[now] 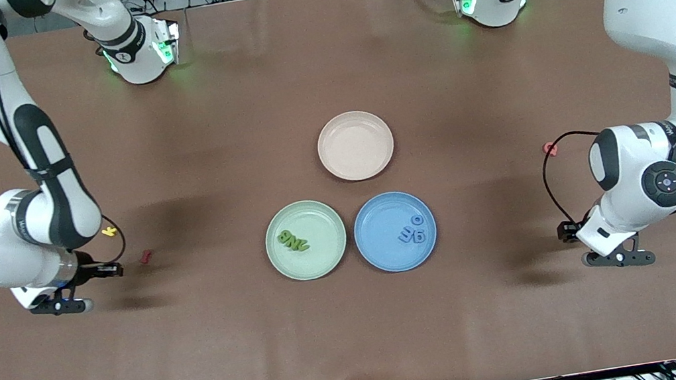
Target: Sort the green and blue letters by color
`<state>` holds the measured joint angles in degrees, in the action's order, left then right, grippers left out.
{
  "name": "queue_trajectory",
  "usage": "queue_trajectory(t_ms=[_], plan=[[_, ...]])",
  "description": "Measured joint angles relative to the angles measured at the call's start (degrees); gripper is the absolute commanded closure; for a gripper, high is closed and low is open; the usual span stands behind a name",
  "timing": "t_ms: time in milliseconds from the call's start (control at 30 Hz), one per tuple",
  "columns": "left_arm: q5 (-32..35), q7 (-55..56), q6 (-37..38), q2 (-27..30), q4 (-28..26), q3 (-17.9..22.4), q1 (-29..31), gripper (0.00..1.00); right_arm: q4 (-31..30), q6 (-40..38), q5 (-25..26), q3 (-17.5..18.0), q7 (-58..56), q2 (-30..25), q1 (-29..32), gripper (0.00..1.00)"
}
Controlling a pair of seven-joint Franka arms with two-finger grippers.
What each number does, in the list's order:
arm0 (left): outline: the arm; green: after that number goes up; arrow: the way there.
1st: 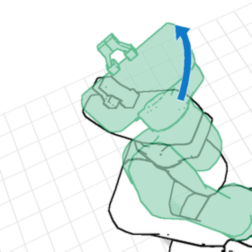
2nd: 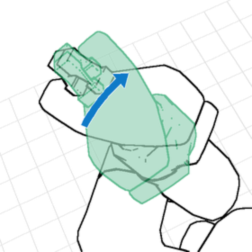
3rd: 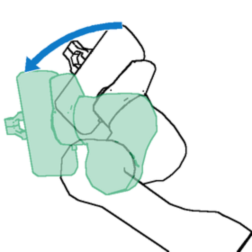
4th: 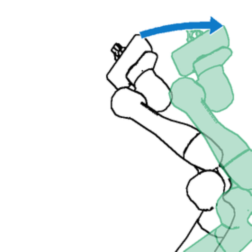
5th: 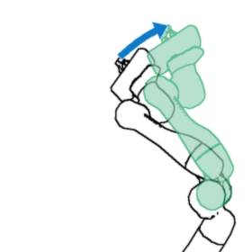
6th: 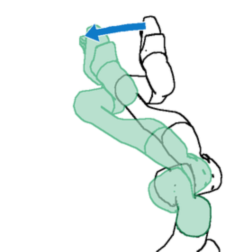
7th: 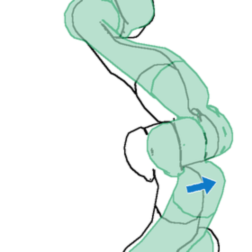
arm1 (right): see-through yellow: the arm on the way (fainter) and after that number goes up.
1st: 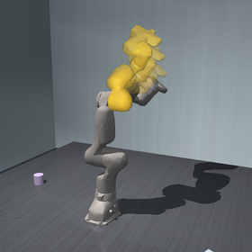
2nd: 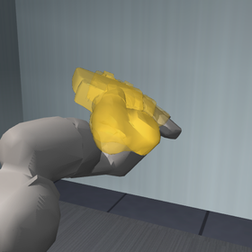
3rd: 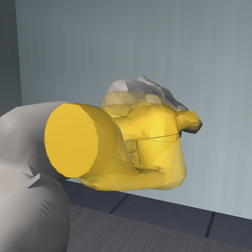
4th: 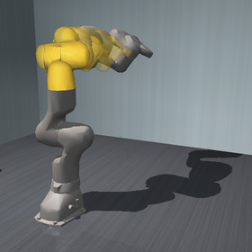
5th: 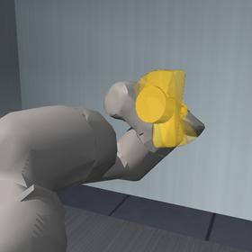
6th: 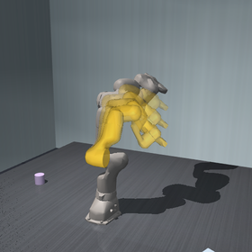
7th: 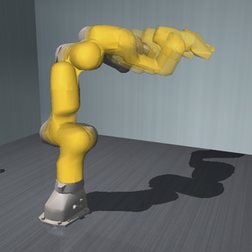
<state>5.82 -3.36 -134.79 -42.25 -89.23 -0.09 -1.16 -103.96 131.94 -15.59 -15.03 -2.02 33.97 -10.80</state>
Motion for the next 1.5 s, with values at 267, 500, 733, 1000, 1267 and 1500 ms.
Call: queue_trajectory(t_ms=[267, 500, 733, 1000, 1267, 1500], plan=[[-3.4, 0.0, -2.5, 0.0, -1.4, 0.0, 0.4, 0.28, 0.7, -0.1, 0.0, 0.8, 17.1, -1.1, -7.1, 0.86], [-4.2, 0.0, -2.6, 0.0, -2.1, 0.0, 1.0, 0.28, 3.2, -1.1, 0.0, 4.3, 34.4, -1.2, -11.1, 0.86], [-6.1, -1.0, -3.2, 0.0, -3.2, 0.0, 1.5, 0.28, 5.5, -1.7, 0.0, 6.0, 52.8, -1.1, -16.4, 0.86], [-6.9, -1.1, -3.7, 0.0, -4.3, 0.0, 1.7, 0.29, 8.7, -1.6, 0.0, 7.5, 70.4, 0.4, -21.2, 0.86], [-6.9, -1.1, -4.6, -0.1, -5.2, 0.0, 2.4, 0.35, 12.0, 0.0, 0.0, 9.0, 79.8, 3.1, -23.0, 0.79], [-6.9, -1.1, -5.0, -0.2, -5.5, 0.0, 2.7, 0.46, 12.5, 3.2, 0.0, 11.1, 84.3, 4.1, -23.8, 0.03]])
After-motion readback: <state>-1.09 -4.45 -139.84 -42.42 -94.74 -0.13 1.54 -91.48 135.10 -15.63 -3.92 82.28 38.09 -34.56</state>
